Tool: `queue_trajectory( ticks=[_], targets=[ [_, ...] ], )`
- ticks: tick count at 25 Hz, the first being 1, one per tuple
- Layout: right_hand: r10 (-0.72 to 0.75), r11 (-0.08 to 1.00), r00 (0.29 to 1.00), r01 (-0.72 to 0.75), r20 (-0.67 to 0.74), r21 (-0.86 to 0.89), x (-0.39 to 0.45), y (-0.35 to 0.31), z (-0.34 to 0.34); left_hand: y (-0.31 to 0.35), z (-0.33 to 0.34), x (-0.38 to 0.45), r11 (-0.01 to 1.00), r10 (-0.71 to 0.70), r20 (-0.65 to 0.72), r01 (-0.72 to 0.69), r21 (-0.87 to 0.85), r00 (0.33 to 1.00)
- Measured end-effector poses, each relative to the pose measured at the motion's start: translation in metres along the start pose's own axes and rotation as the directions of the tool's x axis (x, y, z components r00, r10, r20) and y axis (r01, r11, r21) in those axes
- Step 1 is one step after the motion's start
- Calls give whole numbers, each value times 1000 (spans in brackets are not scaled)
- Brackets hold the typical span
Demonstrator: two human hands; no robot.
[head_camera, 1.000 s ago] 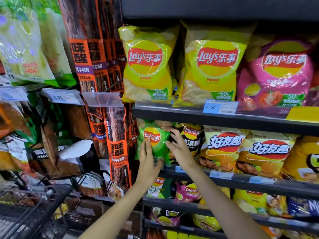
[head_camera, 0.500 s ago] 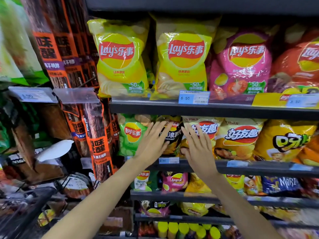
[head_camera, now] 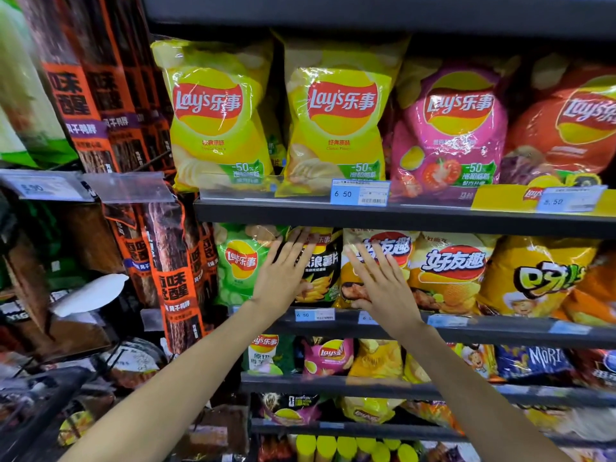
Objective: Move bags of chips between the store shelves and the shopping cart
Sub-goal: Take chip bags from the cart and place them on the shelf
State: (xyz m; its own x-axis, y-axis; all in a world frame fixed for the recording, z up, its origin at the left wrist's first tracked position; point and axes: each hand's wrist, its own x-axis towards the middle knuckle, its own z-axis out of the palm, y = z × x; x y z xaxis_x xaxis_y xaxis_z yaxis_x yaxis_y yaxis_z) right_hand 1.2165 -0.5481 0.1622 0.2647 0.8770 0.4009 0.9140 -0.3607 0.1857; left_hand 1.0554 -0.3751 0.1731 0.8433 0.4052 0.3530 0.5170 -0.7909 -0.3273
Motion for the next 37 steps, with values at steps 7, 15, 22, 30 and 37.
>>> queue_trajectory(
  ticks=[7, 15, 22, 30, 37],
  targets=[
    [-46, 999, 998, 47, 32, -21, 6, 2, 3, 1, 0, 0, 1000, -6, -19, 6, 3, 1000],
    [-103, 943, 994, 87, 33, 322, -6, 13, -47, -1, -19, -8, 956, 173, -69, -184, -230, 983],
    [38, 897, 931, 129, -363, 422, -1, 15, -140, 0, -114, 1, 815, 325, -486, -501, -291, 811],
    [49, 873, 728, 302, -684, 384, 79, 2, -273, -71, -247, 40, 858, 138, -777, -466, -216, 614],
    [-13, 951, 682, 234, -731, 201, 138, 9, -336, -135, -331, 83, 887, -81, -842, -347, -304, 533]
  ],
)
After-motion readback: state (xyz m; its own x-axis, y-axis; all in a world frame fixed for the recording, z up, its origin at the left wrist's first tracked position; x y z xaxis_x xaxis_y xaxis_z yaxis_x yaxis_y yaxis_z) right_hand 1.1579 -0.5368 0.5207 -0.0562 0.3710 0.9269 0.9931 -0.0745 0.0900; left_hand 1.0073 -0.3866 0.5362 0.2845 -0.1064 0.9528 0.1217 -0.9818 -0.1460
